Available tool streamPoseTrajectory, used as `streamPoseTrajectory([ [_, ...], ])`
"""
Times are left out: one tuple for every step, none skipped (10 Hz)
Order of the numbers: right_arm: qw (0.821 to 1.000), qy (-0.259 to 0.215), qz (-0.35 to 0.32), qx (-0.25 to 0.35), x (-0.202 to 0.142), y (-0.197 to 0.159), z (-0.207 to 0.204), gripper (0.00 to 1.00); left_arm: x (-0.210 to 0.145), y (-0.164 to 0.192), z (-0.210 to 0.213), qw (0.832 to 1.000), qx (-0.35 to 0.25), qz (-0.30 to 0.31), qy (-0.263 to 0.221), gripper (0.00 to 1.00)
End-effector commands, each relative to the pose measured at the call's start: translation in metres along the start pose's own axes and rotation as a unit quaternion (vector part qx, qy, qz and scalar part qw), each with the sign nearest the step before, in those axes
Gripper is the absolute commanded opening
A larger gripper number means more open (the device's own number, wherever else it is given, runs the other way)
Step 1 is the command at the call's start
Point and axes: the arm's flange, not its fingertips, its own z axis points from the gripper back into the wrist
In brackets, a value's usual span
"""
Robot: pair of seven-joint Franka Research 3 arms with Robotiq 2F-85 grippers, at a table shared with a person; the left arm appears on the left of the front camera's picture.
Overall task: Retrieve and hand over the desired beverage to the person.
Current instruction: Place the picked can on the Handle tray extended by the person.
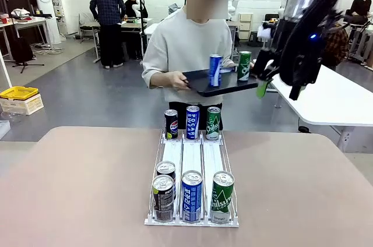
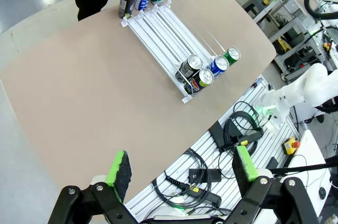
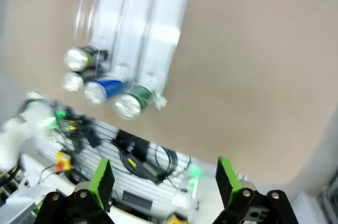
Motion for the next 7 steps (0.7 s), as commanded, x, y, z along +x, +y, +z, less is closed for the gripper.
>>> streamPoseTrajectory([
  [0.974,-0.101,0.136,0.151,-0.069,-0.057,0.039,1.0,0.0,0.0,0.0,1.0,-0.002,-0.005,-0.005,1.0],
  [0.961,-0.13,0.173,0.173,-0.088,-0.076,0.051,1.0,0.0,0.0,0.0,1.0,-0.002,-0.005,-0.005,1.0],
  [0.95,-0.144,0.213,0.175,-0.104,-0.093,0.057,1.0,0.0,0.0,0.0,1.0,-0.002,-0.005,-0.005,1.0],
  [0.94,-0.172,0.244,0.165,-0.122,-0.112,0.058,1.0,0.0,0.0,0.0,1.0,-0.002,-0.005,-0.005,1.0],
  [0.936,-0.194,0.246,0.158,-0.131,-0.125,0.055,1.0,0.0,0.0,0.0,1.0,-0.002,-0.005,-0.005,1.0],
  [0.937,-0.206,0.232,0.162,-0.136,-0.137,0.052,1.0,0.0,0.0,0.0,1.0,-0.002,-0.005,-0.005,1.0],
  [0.934,-0.222,0.227,0.166,-0.144,-0.146,0.051,1.0,0.0,0.0,0.0,1.0,-0.002,-0.005,-0.005,1.0],
])
